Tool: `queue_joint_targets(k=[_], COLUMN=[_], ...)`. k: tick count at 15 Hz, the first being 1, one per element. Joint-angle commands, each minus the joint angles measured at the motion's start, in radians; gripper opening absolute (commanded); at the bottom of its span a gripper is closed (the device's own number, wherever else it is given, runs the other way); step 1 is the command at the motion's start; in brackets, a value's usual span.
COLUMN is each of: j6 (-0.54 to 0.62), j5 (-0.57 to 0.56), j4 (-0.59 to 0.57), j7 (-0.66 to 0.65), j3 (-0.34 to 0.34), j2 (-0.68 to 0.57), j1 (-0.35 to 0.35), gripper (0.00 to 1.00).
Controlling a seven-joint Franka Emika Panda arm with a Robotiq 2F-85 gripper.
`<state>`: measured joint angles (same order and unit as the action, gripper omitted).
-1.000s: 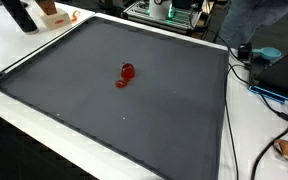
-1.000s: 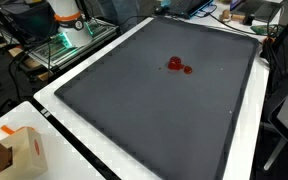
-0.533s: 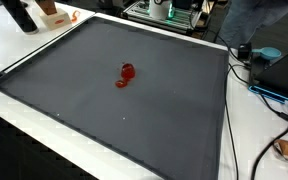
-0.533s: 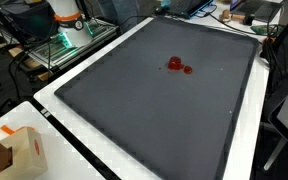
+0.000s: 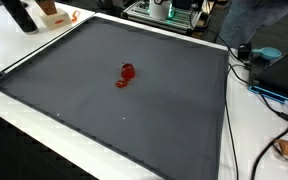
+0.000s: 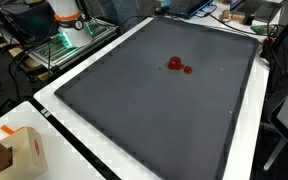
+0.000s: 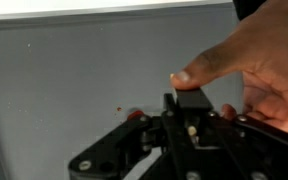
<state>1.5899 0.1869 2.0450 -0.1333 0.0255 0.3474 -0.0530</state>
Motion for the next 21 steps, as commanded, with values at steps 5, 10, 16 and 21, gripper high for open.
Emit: queue_joint_targets(k=[5, 10, 16, 21], j6=[-0.003, -0.003, -0.003, -0.003], j5=[0.003, 0.002, 0.002, 0.002], j4=[-0.002, -0.002, -0.002, -0.002], j7=[0.003, 0.003, 0.003, 0.003], j3=[0.009, 0.009, 0.009, 0.009], j2=[-0.001, -0.001, -0.001, -0.001], j1=[0.011, 0.011, 0.011, 0.011], gripper=[0.13, 0.13, 0.13, 0.13])
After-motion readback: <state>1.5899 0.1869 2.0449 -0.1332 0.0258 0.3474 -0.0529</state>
